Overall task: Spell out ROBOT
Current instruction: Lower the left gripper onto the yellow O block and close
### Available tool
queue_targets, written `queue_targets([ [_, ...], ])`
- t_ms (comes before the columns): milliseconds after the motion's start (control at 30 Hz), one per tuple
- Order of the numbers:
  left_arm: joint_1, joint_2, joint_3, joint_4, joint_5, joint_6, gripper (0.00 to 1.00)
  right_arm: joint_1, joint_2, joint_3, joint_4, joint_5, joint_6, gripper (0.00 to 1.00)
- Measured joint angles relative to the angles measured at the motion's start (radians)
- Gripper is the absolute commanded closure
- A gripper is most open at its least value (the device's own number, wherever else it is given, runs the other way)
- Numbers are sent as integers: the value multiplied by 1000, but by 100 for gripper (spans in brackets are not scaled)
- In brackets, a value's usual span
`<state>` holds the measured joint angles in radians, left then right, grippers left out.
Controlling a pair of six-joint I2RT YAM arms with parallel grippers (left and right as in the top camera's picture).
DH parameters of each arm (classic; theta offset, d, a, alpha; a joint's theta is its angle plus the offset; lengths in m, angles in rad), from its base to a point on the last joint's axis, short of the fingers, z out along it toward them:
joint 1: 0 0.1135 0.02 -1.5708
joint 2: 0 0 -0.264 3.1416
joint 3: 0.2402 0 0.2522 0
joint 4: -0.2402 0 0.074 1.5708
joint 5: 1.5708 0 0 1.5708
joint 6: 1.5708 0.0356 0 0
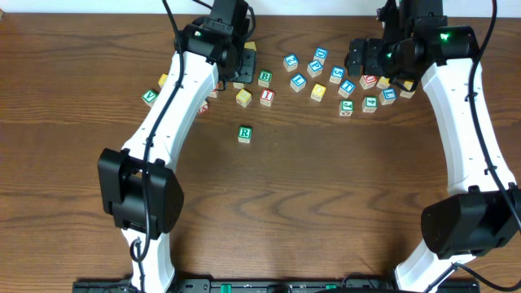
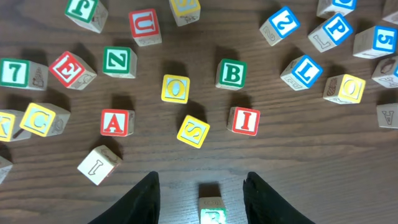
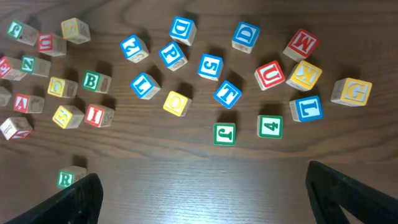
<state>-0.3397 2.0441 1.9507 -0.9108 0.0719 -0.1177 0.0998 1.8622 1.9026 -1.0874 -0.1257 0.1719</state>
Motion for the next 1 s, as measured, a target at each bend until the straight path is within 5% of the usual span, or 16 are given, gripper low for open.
queue_targets([
  [567, 0, 43, 0, 82, 0, -39, 56, 0, 0, 0, 0, 19, 4, 1],
  [1000, 2, 148, 0, 212, -63, 1, 41, 0, 0, 0, 0, 22, 4, 1],
])
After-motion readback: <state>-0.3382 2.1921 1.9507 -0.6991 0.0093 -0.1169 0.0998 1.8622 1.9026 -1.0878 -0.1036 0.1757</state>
